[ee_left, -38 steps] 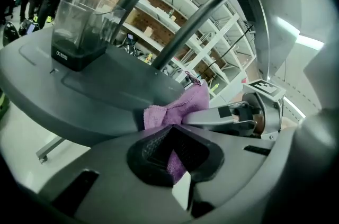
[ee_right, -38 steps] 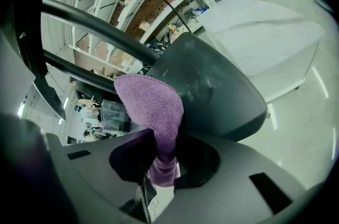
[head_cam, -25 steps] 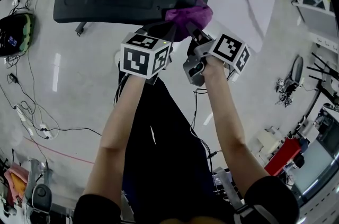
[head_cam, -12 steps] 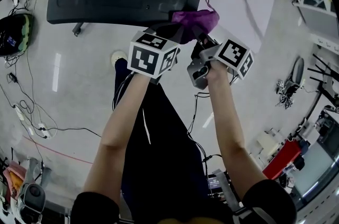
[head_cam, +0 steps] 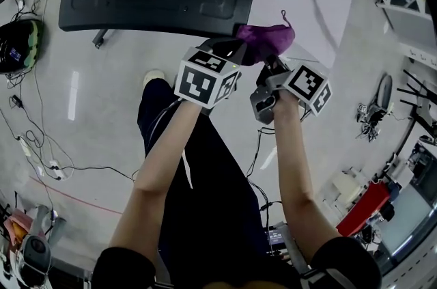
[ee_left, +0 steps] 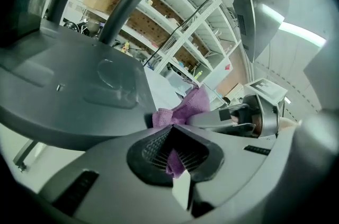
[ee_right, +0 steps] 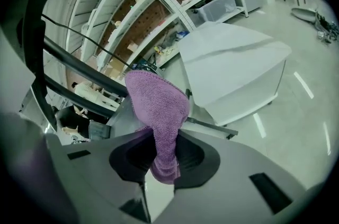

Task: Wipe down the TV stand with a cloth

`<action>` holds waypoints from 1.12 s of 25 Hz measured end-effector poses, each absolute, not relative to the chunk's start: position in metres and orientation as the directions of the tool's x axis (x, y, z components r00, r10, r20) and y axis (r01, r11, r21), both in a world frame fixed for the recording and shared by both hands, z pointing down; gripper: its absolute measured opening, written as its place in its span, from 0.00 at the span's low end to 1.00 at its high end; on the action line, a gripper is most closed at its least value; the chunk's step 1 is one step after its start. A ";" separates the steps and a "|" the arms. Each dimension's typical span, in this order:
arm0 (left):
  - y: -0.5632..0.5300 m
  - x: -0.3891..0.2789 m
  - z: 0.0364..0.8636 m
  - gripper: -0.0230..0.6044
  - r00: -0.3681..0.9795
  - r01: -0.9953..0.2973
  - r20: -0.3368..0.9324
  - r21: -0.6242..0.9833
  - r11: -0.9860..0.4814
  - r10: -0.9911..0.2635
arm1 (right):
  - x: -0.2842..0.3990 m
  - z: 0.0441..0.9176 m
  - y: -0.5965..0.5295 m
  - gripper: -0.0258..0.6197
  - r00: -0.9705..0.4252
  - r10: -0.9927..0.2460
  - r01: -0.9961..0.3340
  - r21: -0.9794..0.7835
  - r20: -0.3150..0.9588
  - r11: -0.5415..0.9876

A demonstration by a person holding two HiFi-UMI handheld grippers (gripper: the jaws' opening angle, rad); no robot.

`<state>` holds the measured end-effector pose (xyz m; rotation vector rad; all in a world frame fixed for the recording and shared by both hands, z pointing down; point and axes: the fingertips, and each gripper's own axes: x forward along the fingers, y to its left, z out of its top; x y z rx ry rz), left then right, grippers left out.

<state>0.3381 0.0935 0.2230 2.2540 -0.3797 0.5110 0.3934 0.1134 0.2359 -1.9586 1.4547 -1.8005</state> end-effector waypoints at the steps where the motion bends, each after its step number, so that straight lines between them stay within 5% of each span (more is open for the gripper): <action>1: 0.095 0.333 0.222 0.05 0.876 -0.423 0.470 0.635 -0.646 -0.112 | 0.392 0.235 0.117 0.19 -0.163 -0.684 -0.561 -0.637 0.711 -0.529; 21: 0.073 0.141 0.288 0.05 0.834 -0.544 0.495 0.664 -0.513 -0.244 | 0.197 0.286 0.106 0.19 -0.351 -0.672 -0.522 -0.732 0.653 -0.438; 28: 0.042 0.093 0.344 0.05 0.808 -0.589 0.473 0.661 -0.464 -0.352 | 0.152 0.338 0.081 0.19 -0.379 -0.684 -0.612 -0.724 0.623 -0.320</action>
